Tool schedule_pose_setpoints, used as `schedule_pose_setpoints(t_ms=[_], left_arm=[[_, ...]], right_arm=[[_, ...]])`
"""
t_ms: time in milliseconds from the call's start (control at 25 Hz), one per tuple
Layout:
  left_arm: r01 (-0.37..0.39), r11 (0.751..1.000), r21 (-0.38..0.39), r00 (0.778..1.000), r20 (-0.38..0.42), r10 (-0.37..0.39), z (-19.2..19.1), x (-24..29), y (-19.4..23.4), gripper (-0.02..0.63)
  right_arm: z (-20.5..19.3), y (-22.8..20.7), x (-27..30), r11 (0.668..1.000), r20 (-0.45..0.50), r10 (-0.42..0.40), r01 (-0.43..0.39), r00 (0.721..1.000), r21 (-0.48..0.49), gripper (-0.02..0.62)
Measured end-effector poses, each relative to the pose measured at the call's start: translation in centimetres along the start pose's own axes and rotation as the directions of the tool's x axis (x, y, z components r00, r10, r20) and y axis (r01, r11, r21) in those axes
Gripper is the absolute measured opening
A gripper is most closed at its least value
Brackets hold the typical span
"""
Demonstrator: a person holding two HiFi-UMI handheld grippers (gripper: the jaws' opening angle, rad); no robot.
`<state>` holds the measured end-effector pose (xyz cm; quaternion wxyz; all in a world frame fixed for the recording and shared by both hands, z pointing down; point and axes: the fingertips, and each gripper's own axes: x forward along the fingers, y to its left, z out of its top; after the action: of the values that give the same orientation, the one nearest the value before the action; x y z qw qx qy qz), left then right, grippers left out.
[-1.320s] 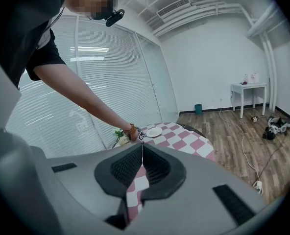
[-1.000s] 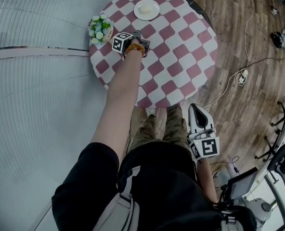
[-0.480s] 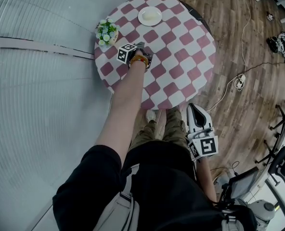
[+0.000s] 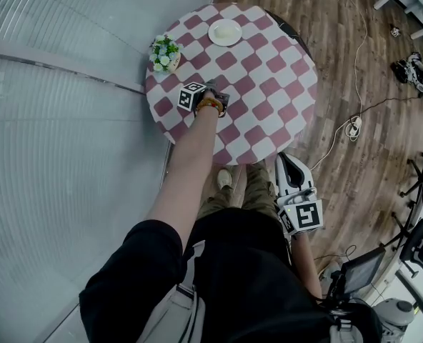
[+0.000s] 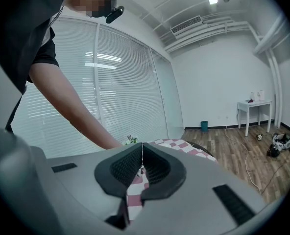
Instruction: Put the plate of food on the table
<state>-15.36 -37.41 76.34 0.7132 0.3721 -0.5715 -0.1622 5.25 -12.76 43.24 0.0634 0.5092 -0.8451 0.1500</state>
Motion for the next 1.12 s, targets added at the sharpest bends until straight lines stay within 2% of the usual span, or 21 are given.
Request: schedule_pose_setpoints(t_ms=[320,600,1000,1080,1120], left_arm=[[-0.016,0.998,-0.062,1.000,0.002,0.016,-2.0,-3.3,4.3,0.155],[-0.028,0.990,-0.136,1.000,-0.002,0.028,-4.4,-6.8,9.1,0.155],[-0.021,0.979,-0.203,0.999,0.030,0.028,-3.2,-12.7,14.5,0.155],[-0.019,0.980,-0.196,0.999,0.023,0.024,-3.4,-14.0,15.6,0.155],[-0.011,0.987,-0.161,1.000,0.009,0.012,-3.6,-14.7,15.9,0.155]], right_arm=[[0.5,1.8,-0.3,1.000,0.017,0.011,-0.011,1.000,-0.022,0.012],[1.1,4.7,-0.1,0.997,0.049,0.057,-0.055,0.997,-0.054,0.012],[1.5,9.6,0.9,0.991,0.086,0.114,-0.107,0.990,-0.085,0.012],[1.3,10.9,1.1,0.988,0.088,0.131,-0.123,0.987,-0.089,0.012],[1.3,11.5,1.2,0.987,0.089,0.139,-0.131,0.986,-0.091,0.012]])
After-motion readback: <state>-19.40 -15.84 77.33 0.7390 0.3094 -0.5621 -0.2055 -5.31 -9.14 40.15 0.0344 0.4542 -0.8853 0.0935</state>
